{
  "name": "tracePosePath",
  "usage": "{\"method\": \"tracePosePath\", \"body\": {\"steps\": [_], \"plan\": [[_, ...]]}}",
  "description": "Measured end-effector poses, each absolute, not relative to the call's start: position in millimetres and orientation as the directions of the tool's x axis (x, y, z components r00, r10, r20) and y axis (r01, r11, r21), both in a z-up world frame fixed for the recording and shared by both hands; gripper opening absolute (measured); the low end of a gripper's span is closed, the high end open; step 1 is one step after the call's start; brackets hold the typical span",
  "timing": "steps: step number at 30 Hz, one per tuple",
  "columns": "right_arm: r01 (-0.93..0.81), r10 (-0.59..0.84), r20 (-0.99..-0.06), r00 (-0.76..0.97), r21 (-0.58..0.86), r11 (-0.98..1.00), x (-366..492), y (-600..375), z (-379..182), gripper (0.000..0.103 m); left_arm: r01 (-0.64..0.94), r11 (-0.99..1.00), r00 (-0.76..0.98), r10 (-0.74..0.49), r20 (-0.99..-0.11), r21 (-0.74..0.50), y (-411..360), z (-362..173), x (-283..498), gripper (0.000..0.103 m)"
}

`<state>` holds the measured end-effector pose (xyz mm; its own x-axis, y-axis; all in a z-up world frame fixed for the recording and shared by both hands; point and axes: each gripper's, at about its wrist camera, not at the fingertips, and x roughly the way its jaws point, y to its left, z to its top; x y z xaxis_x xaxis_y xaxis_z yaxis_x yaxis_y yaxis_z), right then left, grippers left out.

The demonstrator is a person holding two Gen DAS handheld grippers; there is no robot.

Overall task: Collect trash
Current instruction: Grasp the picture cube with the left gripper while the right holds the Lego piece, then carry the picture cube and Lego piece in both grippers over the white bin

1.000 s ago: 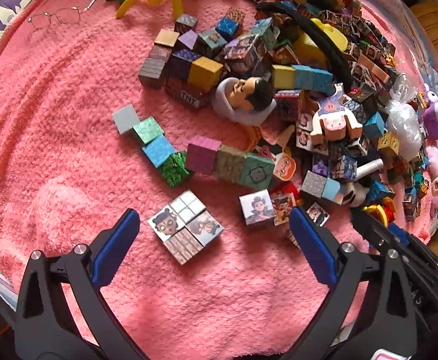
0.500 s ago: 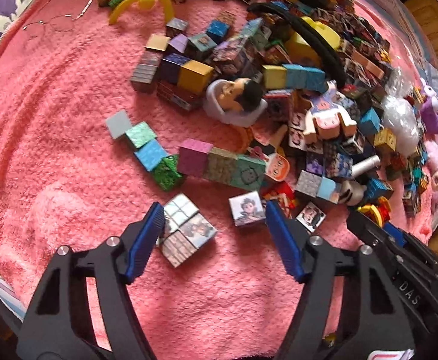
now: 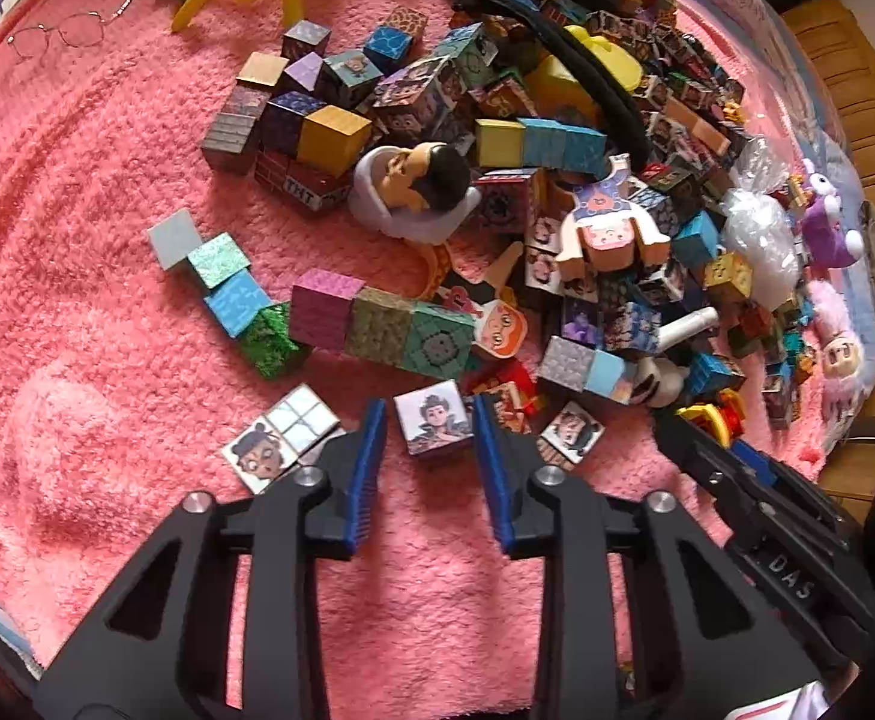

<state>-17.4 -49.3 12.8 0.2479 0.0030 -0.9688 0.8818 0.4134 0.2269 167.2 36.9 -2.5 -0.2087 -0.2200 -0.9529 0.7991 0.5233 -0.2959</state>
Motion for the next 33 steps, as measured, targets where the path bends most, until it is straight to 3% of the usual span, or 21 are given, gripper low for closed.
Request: {"method": "tracePosePath", "body": {"steps": [15, 33], "plan": [[0.875, -0.027, -0.964, 0.265, 0.229, 0.426, -10, -45, 26, 0.039, 0.796, 0.522, -0.185, -0.273, -0.944, -0.307, 39, 17, 166, 0.023], [0.889, -0.127, -0.941, 0.315, 0.245, 0.386, -28, -59, 68, 0.039, 0.848, 0.420, -0.147, -0.398, -0.905, -0.322, 13, 80, 151, 0.023]]}}
